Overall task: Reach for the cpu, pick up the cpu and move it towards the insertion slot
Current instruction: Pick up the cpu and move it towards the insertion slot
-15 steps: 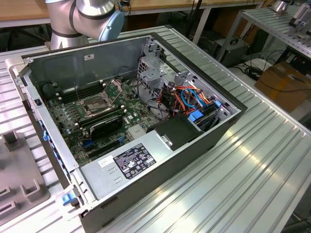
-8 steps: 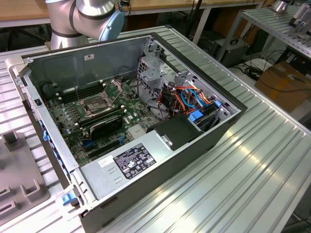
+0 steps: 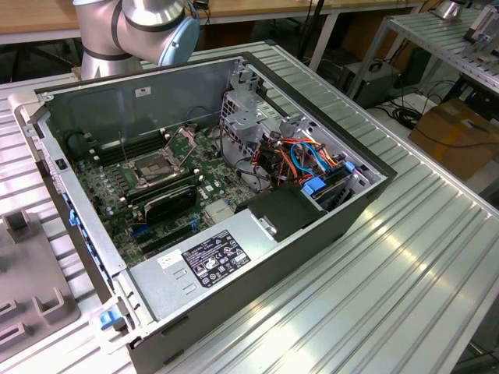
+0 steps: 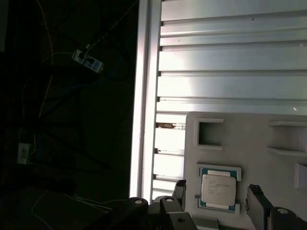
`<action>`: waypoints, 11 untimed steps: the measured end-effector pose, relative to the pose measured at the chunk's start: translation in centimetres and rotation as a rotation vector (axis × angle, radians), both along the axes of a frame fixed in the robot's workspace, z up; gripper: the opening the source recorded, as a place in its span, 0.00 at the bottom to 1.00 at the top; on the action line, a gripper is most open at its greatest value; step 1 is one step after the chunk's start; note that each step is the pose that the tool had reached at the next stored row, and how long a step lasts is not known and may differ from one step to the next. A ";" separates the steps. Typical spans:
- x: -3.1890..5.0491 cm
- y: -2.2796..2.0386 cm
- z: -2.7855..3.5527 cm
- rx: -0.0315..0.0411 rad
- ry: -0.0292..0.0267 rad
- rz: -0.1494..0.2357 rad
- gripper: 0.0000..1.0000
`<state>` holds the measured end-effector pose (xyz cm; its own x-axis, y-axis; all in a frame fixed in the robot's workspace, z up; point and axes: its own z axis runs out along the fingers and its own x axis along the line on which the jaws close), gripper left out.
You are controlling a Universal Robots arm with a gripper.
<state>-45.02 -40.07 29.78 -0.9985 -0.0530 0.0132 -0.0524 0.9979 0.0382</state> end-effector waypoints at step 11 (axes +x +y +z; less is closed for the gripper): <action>0.04 -0.03 -0.49 0.0000 0.0000 0.000 0.60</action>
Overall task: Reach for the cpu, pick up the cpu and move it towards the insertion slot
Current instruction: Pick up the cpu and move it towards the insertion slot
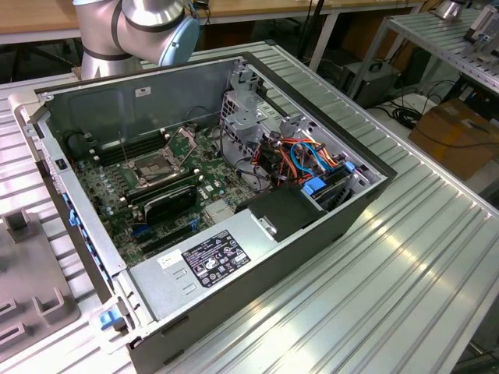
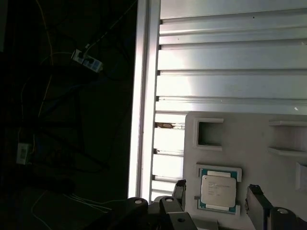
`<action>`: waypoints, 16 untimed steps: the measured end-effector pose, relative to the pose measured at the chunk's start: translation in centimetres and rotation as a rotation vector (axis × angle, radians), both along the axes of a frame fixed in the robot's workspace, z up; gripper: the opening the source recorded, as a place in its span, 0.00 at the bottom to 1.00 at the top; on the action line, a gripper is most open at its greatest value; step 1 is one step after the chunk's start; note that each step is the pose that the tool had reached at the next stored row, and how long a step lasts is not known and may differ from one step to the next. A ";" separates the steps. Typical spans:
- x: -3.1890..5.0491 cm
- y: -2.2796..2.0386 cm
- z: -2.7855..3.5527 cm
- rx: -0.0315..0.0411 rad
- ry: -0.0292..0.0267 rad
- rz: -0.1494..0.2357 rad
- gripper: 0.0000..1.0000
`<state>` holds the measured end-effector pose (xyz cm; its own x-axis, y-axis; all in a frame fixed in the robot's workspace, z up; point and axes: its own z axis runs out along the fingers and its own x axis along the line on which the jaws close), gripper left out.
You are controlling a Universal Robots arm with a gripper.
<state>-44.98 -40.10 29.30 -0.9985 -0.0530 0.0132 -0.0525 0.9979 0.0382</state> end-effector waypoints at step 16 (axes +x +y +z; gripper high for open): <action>0.06 -0.56 -1.69 0.0008 0.0000 0.000 0.60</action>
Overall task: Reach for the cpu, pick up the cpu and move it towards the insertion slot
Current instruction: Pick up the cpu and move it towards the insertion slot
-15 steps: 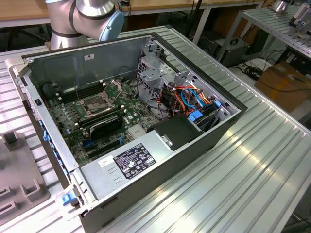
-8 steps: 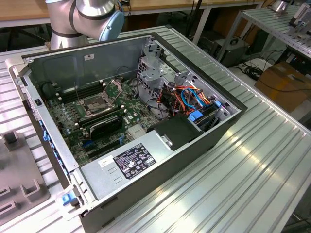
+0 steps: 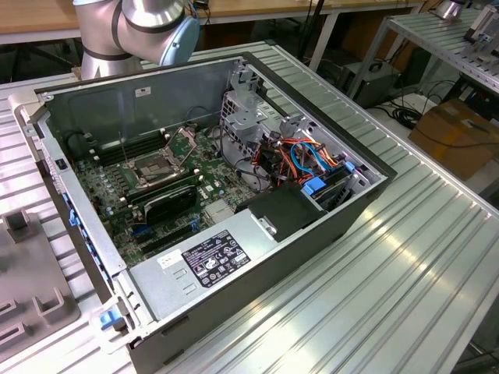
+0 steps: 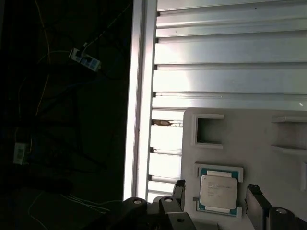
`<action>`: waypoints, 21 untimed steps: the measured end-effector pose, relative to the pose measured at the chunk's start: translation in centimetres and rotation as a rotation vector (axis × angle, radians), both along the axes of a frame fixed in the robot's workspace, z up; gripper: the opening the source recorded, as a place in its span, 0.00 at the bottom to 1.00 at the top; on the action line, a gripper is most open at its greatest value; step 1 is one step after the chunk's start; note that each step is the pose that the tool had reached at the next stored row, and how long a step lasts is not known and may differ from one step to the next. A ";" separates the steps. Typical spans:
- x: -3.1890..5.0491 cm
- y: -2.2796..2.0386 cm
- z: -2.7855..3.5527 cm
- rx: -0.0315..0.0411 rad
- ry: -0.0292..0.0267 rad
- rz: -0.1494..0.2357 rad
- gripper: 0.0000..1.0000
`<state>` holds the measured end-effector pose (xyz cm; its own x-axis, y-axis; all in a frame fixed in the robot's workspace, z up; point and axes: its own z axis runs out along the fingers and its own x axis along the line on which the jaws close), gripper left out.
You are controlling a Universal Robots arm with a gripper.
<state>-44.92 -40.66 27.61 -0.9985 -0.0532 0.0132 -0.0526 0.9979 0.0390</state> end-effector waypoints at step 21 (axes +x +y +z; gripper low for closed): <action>0.19 -1.79 -1.22 0.0000 0.0000 0.000 0.60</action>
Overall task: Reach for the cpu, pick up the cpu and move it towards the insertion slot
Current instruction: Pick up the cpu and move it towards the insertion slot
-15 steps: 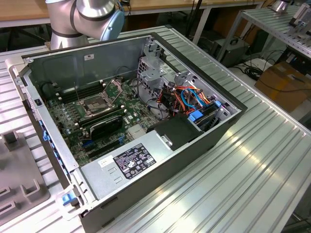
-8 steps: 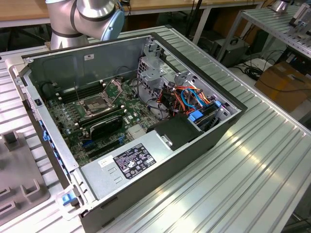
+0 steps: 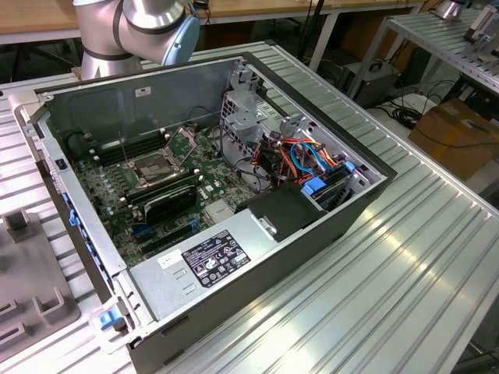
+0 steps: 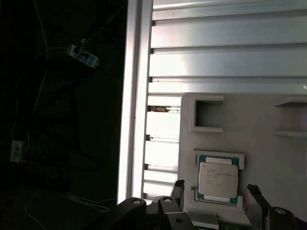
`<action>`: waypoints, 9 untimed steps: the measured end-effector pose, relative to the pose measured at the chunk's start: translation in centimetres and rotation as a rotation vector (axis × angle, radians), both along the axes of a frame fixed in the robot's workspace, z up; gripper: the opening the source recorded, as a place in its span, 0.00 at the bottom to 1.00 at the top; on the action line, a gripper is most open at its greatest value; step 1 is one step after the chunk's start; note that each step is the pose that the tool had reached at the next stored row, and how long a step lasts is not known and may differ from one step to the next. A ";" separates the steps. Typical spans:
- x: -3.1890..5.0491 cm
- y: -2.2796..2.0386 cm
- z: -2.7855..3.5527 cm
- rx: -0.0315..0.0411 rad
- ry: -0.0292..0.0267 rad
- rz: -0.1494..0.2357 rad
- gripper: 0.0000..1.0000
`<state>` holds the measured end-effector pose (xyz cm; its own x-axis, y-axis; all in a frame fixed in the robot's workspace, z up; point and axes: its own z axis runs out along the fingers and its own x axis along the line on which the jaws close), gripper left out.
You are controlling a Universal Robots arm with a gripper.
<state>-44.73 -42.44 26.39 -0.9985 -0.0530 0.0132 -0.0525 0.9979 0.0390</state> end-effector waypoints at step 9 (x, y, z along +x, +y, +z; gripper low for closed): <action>0.20 -0.09 -0.66 -0.0111 -0.0003 -0.001 0.60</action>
<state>-44.53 -42.53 25.73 -0.9985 -0.0522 0.0135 -0.0518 0.9983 0.0279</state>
